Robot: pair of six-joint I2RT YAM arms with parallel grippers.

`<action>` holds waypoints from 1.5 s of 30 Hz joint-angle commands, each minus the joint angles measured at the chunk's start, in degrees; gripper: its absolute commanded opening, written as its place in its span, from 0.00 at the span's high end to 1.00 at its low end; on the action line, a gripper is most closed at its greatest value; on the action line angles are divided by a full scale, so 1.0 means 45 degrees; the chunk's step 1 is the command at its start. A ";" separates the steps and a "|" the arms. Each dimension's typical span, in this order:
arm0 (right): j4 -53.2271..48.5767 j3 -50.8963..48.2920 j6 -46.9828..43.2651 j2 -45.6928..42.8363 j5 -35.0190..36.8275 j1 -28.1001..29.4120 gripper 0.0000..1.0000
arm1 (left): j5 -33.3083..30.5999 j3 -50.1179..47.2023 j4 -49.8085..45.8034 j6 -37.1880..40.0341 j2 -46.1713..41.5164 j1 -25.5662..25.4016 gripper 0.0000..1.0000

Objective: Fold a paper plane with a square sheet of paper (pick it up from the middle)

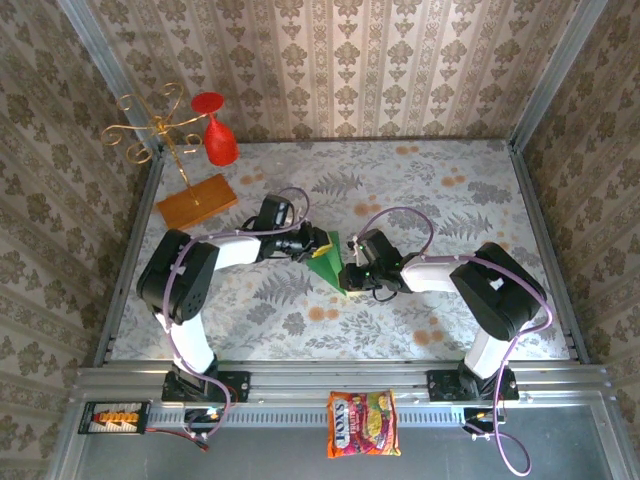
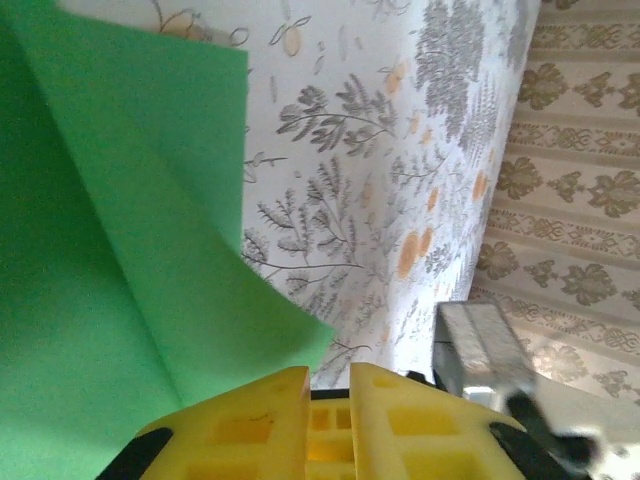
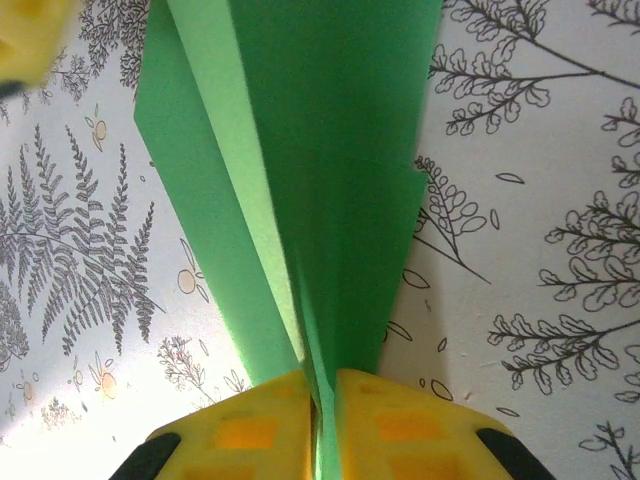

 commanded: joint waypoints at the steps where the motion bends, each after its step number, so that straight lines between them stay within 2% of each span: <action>1: -0.0123 -0.0506 0.0097 0.0421 -0.0478 -0.0132 0.86 | -0.0178 -0.0637 0.0074 0.0386 -0.0709 0.0139 0.82; 9: -0.1247 -0.0335 -0.2444 -0.0148 -0.1873 -0.0366 0.86 | 0.0134 -0.1449 0.0431 0.0525 -0.1145 -0.0296 0.83; 12: -0.1243 -0.0447 -0.2762 -0.0225 -0.2085 -0.0399 0.86 | 0.0266 -0.1610 0.0718 0.0524 -0.1068 -0.0569 0.84; 26: -0.0725 -0.0593 -0.2157 0.0016 -0.2069 -0.0595 0.84 | 0.0388 -0.0655 0.0609 0.0795 0.0372 -0.0740 0.88; 37: -0.1333 -0.0025 -0.0957 -0.0604 -0.2089 -0.0615 0.73 | 0.0364 -0.0490 0.0009 0.1079 0.0592 -0.0720 0.88; 45: -0.1443 0.0282 -0.0336 -0.0699 -0.2247 -0.0614 0.72 | 0.0396 -0.0327 -0.0329 0.1265 0.0717 -0.0720 0.88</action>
